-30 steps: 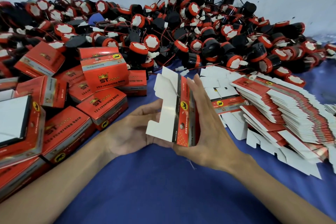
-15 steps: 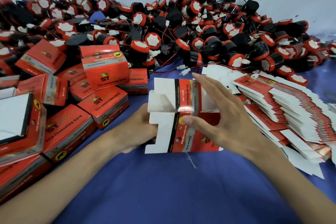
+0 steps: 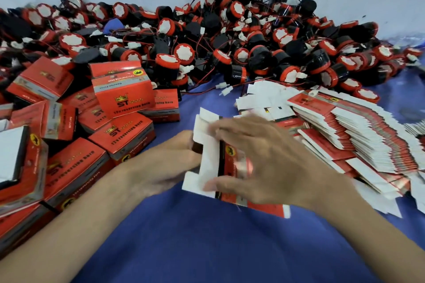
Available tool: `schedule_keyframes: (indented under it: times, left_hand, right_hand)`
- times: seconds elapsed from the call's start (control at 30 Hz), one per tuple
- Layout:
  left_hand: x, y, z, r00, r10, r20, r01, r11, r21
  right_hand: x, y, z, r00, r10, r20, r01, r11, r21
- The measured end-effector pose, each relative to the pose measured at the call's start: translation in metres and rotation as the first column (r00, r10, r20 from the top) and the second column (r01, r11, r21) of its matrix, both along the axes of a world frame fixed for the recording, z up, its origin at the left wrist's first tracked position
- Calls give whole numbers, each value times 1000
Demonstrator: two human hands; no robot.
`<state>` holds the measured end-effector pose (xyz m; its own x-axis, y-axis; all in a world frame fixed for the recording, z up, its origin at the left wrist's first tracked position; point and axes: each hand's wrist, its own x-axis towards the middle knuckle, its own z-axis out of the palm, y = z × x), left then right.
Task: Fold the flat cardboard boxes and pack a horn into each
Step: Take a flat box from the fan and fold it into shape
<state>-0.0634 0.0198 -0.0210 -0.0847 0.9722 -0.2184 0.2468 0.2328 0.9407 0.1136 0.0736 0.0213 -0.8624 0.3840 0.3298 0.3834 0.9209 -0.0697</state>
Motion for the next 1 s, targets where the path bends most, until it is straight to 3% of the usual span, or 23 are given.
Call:
schedule_keyframes:
  times: [0.07,0.13,0.3,0.5,0.57,0.63,0.73,0.83,1.0]
  left_hand:
    - [0,0,3,999,-21,-43,21,1000,-1]
    - [-4,-2,2,996,-26,-91,24,1000,-20]
    - [-5,-2,2,994,13,-105,-14,1000,-5]
    - [-8,-6,0,996,41,74,-43,999,27]
    - [-10,-3,2,976,47,211,-53,998,22]
    - [-9,0,3,922,100,374,-131,990,60]
    - [-5,3,6,767,162,621,-360,909,208]
    - [11,4,6,855,191,483,-398,839,373]
    - [29,-9,-9,940,175,292,-307,804,509]
  right_hand:
    - [-4,-1,-3,998,30,-52,-38,985,-166]
    - [-7,1,-5,994,-14,-111,-10,979,-206]
    - [-5,11,-8,987,-134,-86,99,941,-323]
    - [2,10,-1,986,12,-164,-82,903,-422]
    - [2,9,-2,981,6,-194,-90,898,-431]
    - [1,11,-5,950,-68,-304,-67,909,-411]
    - [2,19,-9,827,-256,-501,-65,841,-537]
    - [-4,16,-17,760,-317,-568,-214,703,-678]
    - [-20,-7,-38,729,-263,-632,-325,679,-658]
